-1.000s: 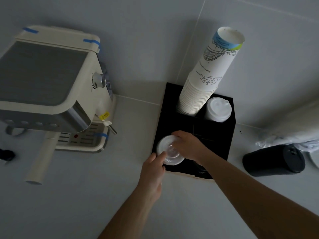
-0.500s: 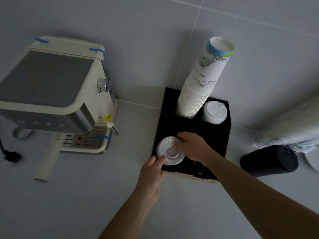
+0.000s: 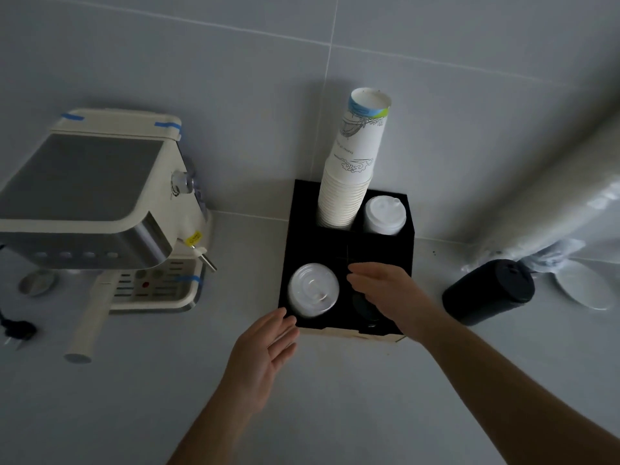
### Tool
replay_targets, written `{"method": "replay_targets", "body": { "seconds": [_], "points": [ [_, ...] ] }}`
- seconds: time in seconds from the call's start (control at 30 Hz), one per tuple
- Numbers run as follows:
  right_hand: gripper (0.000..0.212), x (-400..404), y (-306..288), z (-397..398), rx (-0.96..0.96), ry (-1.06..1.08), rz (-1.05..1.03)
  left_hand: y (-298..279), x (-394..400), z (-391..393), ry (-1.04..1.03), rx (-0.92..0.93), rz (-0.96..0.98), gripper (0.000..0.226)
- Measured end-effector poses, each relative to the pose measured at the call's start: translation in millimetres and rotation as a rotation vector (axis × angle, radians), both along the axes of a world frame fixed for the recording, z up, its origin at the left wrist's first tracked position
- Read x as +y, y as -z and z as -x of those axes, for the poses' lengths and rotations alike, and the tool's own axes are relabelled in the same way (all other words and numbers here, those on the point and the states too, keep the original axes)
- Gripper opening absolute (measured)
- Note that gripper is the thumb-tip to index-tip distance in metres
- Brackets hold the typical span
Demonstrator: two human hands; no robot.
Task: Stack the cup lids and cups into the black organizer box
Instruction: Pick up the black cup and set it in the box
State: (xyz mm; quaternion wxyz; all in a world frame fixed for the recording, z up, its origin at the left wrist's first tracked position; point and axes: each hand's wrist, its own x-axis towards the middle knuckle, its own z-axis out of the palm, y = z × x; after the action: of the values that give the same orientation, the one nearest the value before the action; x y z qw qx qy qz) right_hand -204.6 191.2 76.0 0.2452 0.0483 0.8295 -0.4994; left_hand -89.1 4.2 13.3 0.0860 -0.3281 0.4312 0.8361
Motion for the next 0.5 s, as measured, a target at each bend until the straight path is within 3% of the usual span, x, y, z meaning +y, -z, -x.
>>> {"method": "replay_targets", "body": {
  "seconds": [0.23,0.5],
  "points": [
    [0.026,55.2,-13.7,-25.3,-0.100,0.167,0.292,-16.9,19.3,-3.8,0.036,0.050,0.045,0.029],
    [0.017,137.9,-21.9,-43.2,-0.131,0.278,0.413,-29.2,79.0,-0.7,0.082,0.046,0.037,0.029]
  ]
}}
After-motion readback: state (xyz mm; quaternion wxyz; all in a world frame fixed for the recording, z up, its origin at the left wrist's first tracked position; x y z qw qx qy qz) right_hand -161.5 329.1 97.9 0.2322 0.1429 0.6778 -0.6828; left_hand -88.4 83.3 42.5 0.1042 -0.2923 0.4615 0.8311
